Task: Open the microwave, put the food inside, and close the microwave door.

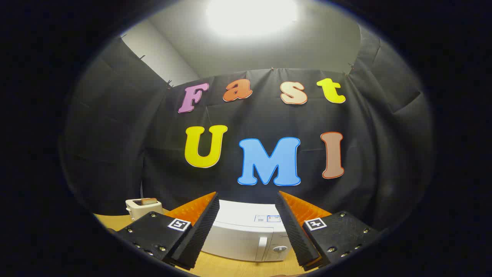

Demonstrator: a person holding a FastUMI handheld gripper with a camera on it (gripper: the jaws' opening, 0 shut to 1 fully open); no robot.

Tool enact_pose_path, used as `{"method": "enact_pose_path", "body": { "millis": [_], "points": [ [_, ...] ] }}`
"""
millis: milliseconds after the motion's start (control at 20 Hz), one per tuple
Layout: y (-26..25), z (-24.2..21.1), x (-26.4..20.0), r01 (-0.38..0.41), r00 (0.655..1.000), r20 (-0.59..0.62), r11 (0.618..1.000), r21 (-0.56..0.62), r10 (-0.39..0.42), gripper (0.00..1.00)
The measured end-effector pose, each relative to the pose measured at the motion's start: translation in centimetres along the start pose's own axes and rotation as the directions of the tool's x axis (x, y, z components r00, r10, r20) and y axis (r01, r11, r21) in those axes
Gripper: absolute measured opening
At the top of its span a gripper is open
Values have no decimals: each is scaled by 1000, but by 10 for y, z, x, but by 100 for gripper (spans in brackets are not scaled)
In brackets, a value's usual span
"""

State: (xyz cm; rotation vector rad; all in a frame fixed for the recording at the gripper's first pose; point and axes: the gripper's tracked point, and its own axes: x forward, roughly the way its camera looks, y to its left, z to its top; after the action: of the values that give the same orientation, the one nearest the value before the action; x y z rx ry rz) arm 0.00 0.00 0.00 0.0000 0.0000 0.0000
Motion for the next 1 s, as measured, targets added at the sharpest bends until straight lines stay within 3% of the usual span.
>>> {"method": "enact_pose_path", "body": {
  "millis": [250,1000],
  "points": [
    [-6,-4,2,33,999,-15,999,-18,-34,92],
    [6,-1,-1,23,1000,3,999,-42,-23,93]
  ]
}}
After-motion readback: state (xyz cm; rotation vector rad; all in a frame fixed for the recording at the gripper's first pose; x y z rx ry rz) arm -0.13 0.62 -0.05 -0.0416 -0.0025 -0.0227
